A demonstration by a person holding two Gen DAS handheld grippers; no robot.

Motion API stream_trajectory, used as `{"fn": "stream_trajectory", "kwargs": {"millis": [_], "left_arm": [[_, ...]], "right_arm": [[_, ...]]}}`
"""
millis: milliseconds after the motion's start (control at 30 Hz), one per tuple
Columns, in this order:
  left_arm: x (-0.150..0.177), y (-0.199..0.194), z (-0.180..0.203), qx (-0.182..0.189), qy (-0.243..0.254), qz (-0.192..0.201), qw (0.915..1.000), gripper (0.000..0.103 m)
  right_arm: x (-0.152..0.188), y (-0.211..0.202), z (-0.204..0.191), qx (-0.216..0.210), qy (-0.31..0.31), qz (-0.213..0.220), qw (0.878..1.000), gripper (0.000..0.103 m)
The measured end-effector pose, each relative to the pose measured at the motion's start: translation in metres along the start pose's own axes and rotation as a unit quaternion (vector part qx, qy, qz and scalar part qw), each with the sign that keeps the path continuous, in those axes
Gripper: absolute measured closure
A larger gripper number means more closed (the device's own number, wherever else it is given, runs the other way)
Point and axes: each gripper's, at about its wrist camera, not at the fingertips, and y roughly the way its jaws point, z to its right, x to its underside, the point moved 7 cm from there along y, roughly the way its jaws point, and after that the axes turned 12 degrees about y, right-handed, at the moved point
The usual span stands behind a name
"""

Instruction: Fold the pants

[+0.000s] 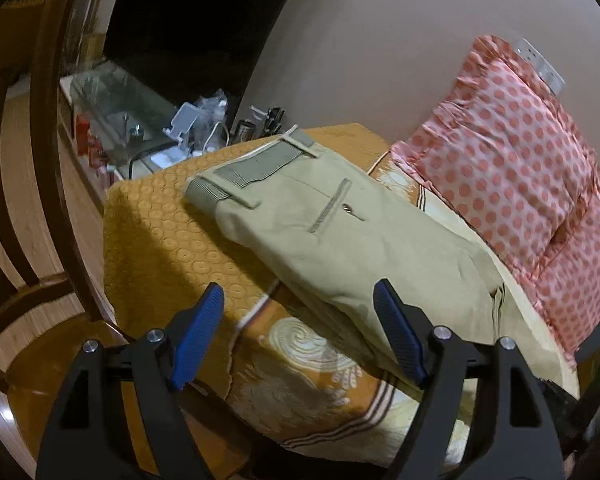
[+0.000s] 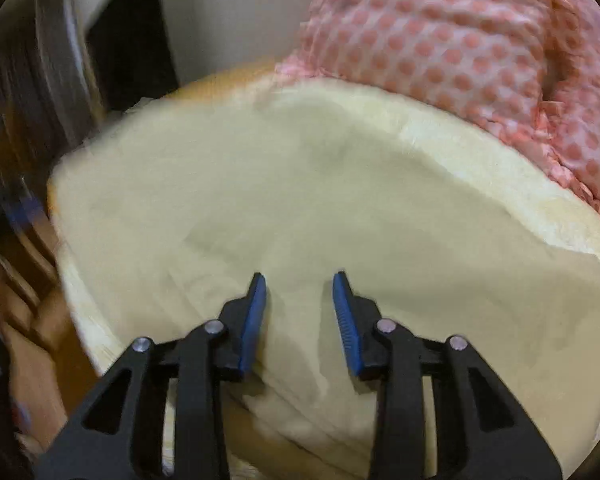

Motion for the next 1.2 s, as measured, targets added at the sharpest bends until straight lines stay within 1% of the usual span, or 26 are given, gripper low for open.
{"fn": "stream_trajectory", "kwargs": {"millis": [33,67,133,167,200,267,333,400,467,500,600,633,667,700,733,767,800,867,900,967,1000,1067,1100,1133,1167,1200], "left_arm": [[0.0,0.002,-0.002,0.005,-0.006,-0.002,1.0,0.025],[0.0,0.005,-0.003,0.011,-0.014,-0.004,0.9998,0.025],[-0.002,0.012,-0.004,0.027,-0.027,-0.009,0.9992,0.025],[-0.004,0.013,-0.003,0.027,-0.025,-0.007,0.9993,0.025],[-0.006,0.017,-0.001,0.031,-0.022,-0.013,0.9992,0.025],[-0.008,0.02,0.003,0.032,-0.025,-0.015,0.999,0.025],[-0.01,0.025,0.009,0.05,-0.036,-0.021,0.9979,0.024],[-0.01,0.029,0.014,0.075,-0.052,-0.028,0.9954,0.024],[-0.009,0.034,0.022,0.115,-0.088,-0.035,0.9889,0.024],[-0.009,0.036,0.024,0.128,-0.105,-0.037,0.9855,0.024],[-0.01,0.038,0.015,0.148,-0.166,-0.025,0.9746,0.026],[-0.01,0.038,0.008,0.156,-0.195,-0.021,0.968,0.028],[-0.009,0.038,0.001,0.16,-0.219,-0.018,0.9624,0.032],[-0.01,0.038,-0.005,0.155,-0.234,-0.015,0.9598,0.038],[-0.011,0.039,-0.01,0.145,-0.241,-0.013,0.9597,0.042],[-0.012,0.04,-0.014,0.137,-0.246,-0.011,0.9596,0.054],[-0.014,0.041,-0.018,0.132,-0.25,-0.011,0.9593,0.068],[-0.017,0.049,-0.021,0.118,-0.25,-0.019,0.9607,0.084],[-0.02,0.051,-0.021,0.11,-0.241,-0.022,0.9639,0.088],[-0.035,0.048,-0.006,0.066,-0.182,-0.022,0.9809,0.09],[-0.05,0.042,0.011,0.041,-0.135,-0.014,0.9899,0.091],[-0.073,0.029,0.042,0.027,-0.069,0.007,0.9972,0.092],[-0.085,0.022,0.066,0.029,-0.033,0.02,0.9988,0.094],[-0.097,0.013,0.098,0.036,0.011,0.035,0.9987,0.094],[-0.104,0.004,0.137,0.048,0.064,0.047,0.9957,0.096],[-0.106,-0.002,0.166,0.069,0.1,0.057,0.991,0.103]], "right_arm": [[0.004,0.0,-0.005,0.004,-0.015,-0.003,1.0,0.063],[0.005,-0.002,-0.005,0.003,-0.013,0.0,1.0,0.06],[0.005,0.0,0.003,-0.014,0.005,-0.005,1.0,0.057],[0.002,0.002,0.005,-0.025,0.014,-0.007,1.0,0.052],[0.001,0.002,0.007,-0.039,0.022,-0.01,0.999,0.051],[0.003,-0.001,0.0,-0.039,0.018,-0.01,0.999,0.049],[0.004,-0.002,-0.004,-0.036,0.013,-0.009,0.999,0.047],[0.005,-0.002,-0.008,-0.038,0.014,-0.009,0.999,0.045],[0.005,-0.002,-0.008,-0.041,0.018,-0.008,0.999,0.044],[0.005,-0.002,-0.008,-0.041,0.019,-0.008,0.999,0.043],[0.003,-0.001,-0.008,-0.043,0.022,-0.007,0.999,0.039],[0.003,-0.001,-0.008,-0.045,0.024,-0.006,0.999,0.037],[0.004,-0.002,-0.007,-0.048,0.026,-0.005,0.999,0.035],[0.004,-0.003,-0.007,-0.051,0.029,-0.002,0.998,0.035],[0.004,-0.004,-0.007,-0.054,0.032,0.0,0.998,0.034],[0.004,-0.006,-0.007,-0.058,0.035,0.003,0.998,0.033],[0.006,-0.009,-0.007,-0.065,0.037,0.005,0.997,0.032],[0.009,-0.015,-0.006,-0.076,0.04,0.011,0.996,0.03],[0.011,-0.018,-0.005,-0.08,0.041,0.014,0.996,0.03],[0.015,-0.032,0.002,-0.094,0.049,0.029,0.994,0.029],[0.017,-0.037,0.006,-0.097,0.054,0.035,0.993,0.029],[0.02,-0.054,0.024,-0.102,0.077,0.057,0.99,0.029],[0.021,-0.06,0.032,-0.102,0.087,0.065,0.989,0.029],[0.022,-0.071,0.048,-0.099,0.107,0.082,0.986,0.029],[0.024,-0.08,0.062,-0.095,0.124,0.094,0.983,0.029],[0.026,-0.089,0.077,-0.089,0.144,0.107,0.98,0.029]]}}
